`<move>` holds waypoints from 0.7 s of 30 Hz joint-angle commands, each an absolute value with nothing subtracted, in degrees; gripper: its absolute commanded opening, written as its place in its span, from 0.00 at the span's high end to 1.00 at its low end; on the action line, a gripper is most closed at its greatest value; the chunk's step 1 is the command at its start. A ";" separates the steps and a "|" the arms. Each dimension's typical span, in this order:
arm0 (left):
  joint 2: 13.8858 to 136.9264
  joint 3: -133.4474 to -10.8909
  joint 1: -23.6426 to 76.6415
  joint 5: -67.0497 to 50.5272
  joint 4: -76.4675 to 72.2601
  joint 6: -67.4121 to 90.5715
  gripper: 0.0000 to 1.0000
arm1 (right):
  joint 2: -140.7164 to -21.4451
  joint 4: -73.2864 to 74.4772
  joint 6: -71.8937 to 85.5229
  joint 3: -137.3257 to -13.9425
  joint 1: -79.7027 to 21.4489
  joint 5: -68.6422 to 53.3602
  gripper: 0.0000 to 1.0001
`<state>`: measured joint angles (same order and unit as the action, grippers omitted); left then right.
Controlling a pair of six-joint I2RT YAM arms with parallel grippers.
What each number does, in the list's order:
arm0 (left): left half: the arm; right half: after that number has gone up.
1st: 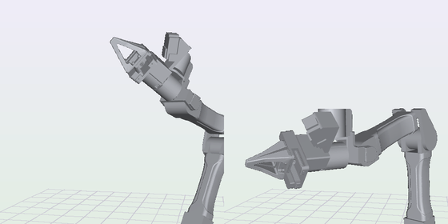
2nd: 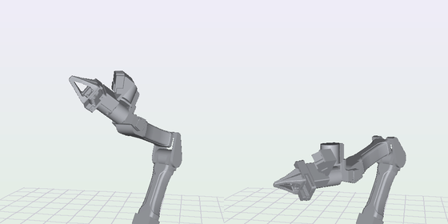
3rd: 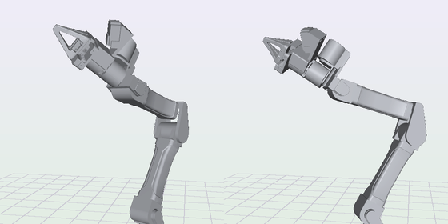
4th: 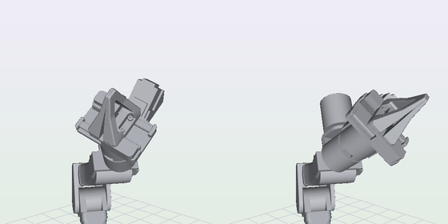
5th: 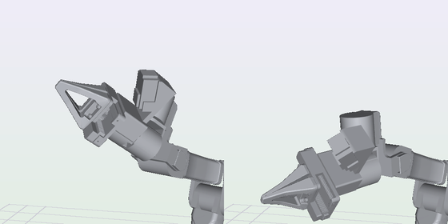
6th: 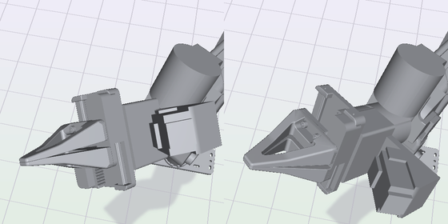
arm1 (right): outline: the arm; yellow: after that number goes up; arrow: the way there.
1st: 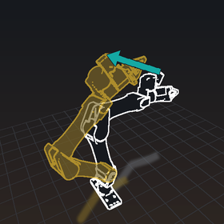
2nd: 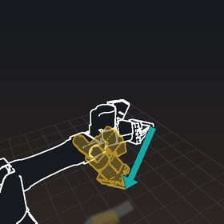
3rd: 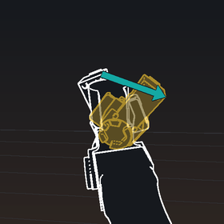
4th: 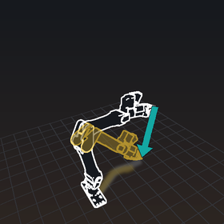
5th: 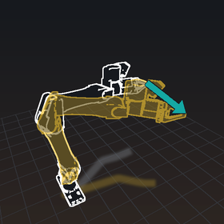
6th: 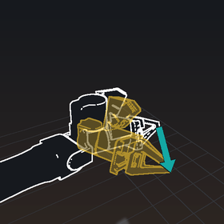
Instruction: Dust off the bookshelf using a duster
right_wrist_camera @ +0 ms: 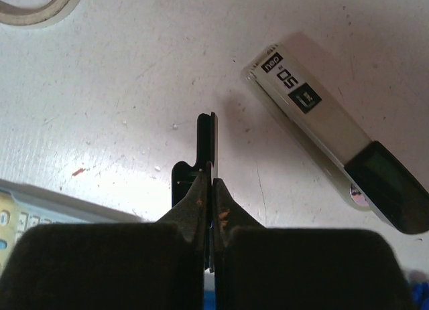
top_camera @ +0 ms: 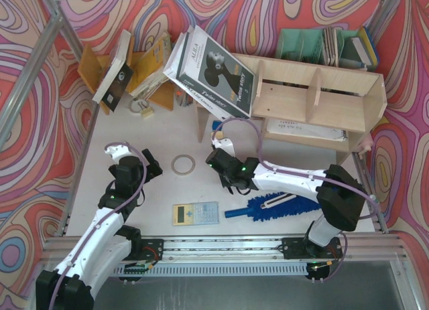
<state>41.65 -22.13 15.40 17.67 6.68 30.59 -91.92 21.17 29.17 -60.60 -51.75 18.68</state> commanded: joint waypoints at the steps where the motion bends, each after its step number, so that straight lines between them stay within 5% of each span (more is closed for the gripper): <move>1: 41.72 -21.71 15.56 18.63 5.77 30.32 0.02 | -94.83 17.95 27.63 -63.65 -52.03 22.19 0.91; 9: 42.35 -21.89 15.56 17.87 5.56 30.30 0.01 | -98.30 17.24 26.21 -66.37 -52.12 22.47 0.91; 21: 42.69 -21.88 15.56 17.94 5.38 30.41 0.02 | -97.60 17.58 27.40 -65.91 -52.11 19.49 0.60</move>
<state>42.57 -22.13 15.40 17.63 6.46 30.59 -98.24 17.69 26.79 -65.12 -51.75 19.46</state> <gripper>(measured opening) 0.984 0.373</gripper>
